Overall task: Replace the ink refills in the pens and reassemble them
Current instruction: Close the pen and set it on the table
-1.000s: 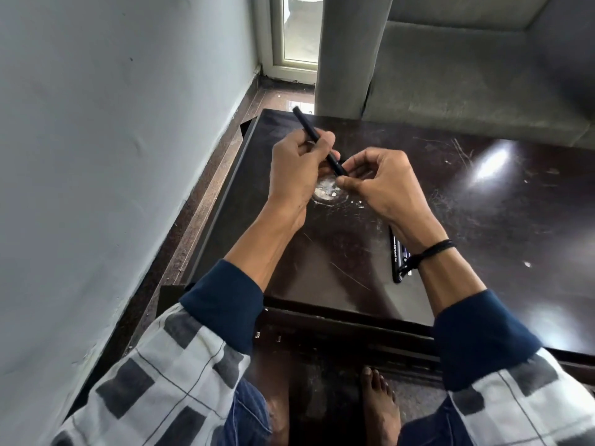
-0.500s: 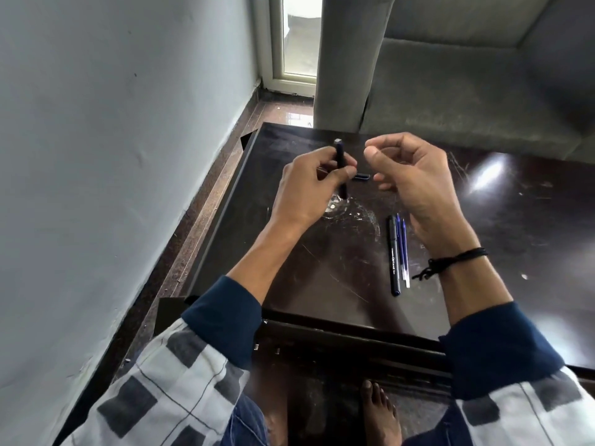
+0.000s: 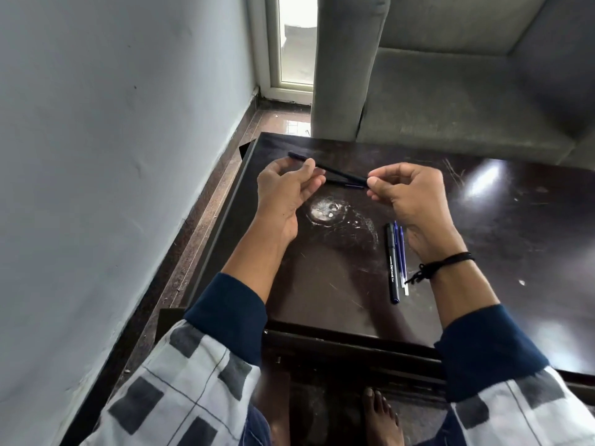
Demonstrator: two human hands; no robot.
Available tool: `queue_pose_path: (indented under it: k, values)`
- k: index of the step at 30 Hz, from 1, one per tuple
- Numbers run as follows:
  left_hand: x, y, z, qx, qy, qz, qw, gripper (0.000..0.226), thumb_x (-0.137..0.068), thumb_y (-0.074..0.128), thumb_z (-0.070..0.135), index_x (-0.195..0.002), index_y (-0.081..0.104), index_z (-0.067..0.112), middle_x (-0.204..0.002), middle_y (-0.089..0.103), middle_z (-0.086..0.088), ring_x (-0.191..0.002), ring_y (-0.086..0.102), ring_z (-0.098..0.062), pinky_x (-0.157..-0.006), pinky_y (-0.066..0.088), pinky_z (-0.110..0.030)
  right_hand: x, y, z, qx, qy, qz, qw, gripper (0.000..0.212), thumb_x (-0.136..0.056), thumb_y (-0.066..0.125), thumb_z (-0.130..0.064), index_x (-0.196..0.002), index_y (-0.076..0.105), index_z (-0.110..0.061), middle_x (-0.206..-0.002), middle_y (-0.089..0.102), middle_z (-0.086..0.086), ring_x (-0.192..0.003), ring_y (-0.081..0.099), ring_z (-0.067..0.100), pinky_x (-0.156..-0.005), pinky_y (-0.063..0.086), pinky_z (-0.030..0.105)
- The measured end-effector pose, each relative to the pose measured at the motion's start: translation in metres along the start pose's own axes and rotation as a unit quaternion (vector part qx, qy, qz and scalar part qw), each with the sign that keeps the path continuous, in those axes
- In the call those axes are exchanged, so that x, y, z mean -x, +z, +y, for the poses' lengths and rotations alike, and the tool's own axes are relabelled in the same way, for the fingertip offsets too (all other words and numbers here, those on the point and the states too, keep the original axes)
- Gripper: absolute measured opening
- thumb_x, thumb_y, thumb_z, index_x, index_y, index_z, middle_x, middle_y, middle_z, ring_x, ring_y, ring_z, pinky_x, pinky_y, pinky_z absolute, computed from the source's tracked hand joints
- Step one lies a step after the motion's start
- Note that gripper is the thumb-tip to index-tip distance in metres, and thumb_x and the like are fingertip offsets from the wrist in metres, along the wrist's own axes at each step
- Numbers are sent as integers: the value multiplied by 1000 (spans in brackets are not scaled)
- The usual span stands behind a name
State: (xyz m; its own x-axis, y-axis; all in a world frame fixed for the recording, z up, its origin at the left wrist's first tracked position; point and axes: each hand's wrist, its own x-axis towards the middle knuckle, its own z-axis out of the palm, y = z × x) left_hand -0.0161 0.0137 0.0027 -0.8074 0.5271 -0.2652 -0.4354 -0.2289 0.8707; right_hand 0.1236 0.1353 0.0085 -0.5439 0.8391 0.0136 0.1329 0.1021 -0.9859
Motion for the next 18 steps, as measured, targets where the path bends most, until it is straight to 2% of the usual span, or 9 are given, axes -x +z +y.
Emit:
queue_pose_path:
  k: [2, 6, 10, 13, 15, 18]
  values:
    - [-7, 1, 3, -34, 39, 29, 998, 23, -91, 69, 1, -113, 65, -1, -95, 76, -19, -89, 76, -23, -77, 61, -26, -4, -4, 2, 0, 1, 25, 1000, 9, -86, 79, -1, -84, 75, -9, -75, 71, 9, -71, 68, 19, -77, 59, 29]
    - [-20, -2, 1, -128, 81, 58, 987, 17, -88, 71, -2, -104, 73, 2, -90, 76, -12, -85, 76, -18, -81, 62, -29, -7, -6, 6, 14, 13, 21, 1000, 11, -86, 78, -1, -81, 75, -10, -75, 71, 10, -71, 68, 17, -76, 60, 27]
    - [-30, -10, -2, -201, 95, 85, 971, 21, -83, 74, -2, -102, 75, 6, -86, 76, -5, -80, 76, -14, -82, 62, -32, -13, -4, 12, 33, 23, 12, 999, 12, -87, 78, -1, -79, 75, -9, -72, 70, 9, -69, 67, 17, -81, 59, 32]
    - [-36, -13, -9, -266, 101, 96, 954, 13, -81, 78, 4, -91, 79, 13, -78, 76, 0, -79, 76, -16, -84, 62, -39, -20, -1, 18, 42, 31, 2, 999, 12, -87, 78, -1, -79, 75, -9, -69, 69, 7, -70, 66, 20, -82, 59, 33]
    - [-38, -12, -12, -341, 122, 104, 926, 9, -82, 78, 13, -88, 80, 19, -80, 77, 3, -87, 74, -18, -87, 59, -44, -27, 3, 22, 52, 34, -8, 998, 13, -87, 77, 0, -78, 74, -9, -68, 68, 6, -71, 66, 21, -82, 58, 33]
    - [-36, -10, -10, -440, 157, 132, 874, 22, -85, 76, 18, -107, 77, 17, -101, 78, 1, -101, 71, -18, -99, 53, -44, -43, 8, 31, 82, 41, -18, 996, 16, -87, 78, -1, -74, 74, -12, -65, 69, 5, -67, 64, 20, -78, 57, 36]
